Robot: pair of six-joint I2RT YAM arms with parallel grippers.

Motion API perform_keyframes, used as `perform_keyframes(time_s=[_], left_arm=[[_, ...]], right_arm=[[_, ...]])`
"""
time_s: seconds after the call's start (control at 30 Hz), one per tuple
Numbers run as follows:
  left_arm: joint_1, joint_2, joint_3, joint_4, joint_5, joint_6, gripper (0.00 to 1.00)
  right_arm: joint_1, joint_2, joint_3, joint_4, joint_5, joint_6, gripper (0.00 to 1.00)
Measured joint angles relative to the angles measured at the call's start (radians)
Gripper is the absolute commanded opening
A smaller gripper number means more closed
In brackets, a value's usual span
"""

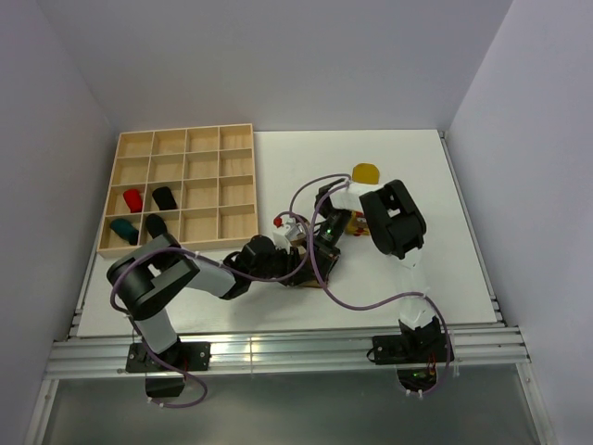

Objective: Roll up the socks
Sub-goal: Roll the sock at the center of the board.

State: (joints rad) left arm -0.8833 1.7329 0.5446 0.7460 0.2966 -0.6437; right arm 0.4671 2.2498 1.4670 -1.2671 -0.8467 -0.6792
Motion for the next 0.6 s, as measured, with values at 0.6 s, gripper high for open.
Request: perform_keyframes(time_s=[0.6], left_arm=[[0.032, 0.126, -0.017, 0.209, 0.088, -0.16, 0.01]], right_arm=[[-0.123, -0.269, -0.128, 0.229, 0.083, 0.08, 0.56]])
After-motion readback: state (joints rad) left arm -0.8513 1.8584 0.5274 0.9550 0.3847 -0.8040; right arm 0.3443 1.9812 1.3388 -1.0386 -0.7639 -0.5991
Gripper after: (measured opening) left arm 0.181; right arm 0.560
